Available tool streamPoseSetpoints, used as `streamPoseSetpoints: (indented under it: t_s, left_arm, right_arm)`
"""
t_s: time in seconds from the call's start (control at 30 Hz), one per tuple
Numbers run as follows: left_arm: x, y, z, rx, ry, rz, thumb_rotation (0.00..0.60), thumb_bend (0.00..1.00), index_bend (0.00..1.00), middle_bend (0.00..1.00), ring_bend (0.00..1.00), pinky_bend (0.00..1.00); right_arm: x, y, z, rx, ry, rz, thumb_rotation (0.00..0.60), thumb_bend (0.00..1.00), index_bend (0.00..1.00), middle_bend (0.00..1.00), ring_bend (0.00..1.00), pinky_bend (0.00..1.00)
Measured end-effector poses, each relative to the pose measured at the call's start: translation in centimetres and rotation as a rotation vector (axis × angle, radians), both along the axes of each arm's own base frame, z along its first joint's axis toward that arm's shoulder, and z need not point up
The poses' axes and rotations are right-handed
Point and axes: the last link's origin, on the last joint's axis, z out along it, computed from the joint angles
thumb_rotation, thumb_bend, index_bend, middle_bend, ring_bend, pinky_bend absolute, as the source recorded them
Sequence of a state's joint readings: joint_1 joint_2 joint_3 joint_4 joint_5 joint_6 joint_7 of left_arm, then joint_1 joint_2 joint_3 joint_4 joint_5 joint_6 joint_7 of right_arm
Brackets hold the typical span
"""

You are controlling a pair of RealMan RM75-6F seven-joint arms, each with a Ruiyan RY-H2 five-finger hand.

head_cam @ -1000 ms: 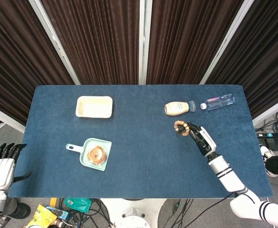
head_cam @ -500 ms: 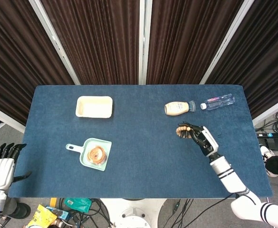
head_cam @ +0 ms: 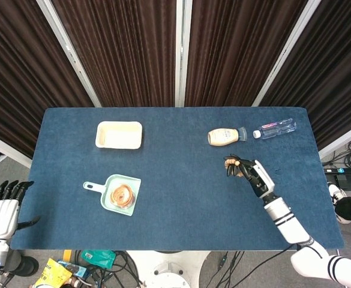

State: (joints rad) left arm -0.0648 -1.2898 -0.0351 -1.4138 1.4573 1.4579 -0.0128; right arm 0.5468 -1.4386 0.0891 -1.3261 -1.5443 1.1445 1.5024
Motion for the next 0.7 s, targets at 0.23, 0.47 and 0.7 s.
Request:
streamPoseSetpoints:
  t_s: [0.23, 0.47, 0.7]
  left_arm:
    - [0.08, 0.08, 0.03, -0.002, 0.001, -0.002, 0.6, 0.0, 0.16, 0.16, 0.08, 0.01]
    - [0.09, 0.1, 0.01, 0.0, 0.002, -0.004, 0.6, 0.0, 0.16, 0.16, 0.08, 0.01]
    - [0.08, 0.17, -0.04, -0.001, 0.001, -0.006, 0.6, 0.0, 0.16, 0.16, 0.08, 0.01]
  right_arm:
    - [0.06, 0.04, -0.06, 0.002, -0.002, 0.011, 0.2, 0.66, 0.65, 0.57, 0.2, 0.0]
    - [-0.03, 0.08, 0.09, -0.005, 0.002, 0.014, 0.203, 0.71, 0.65, 0.57, 0.2, 0.0]
    - [-0.04, 0.16, 0.26, -0.016, 0.01, 0.019, 0.264, 0.96, 0.65, 0.57, 0.2, 0.0]
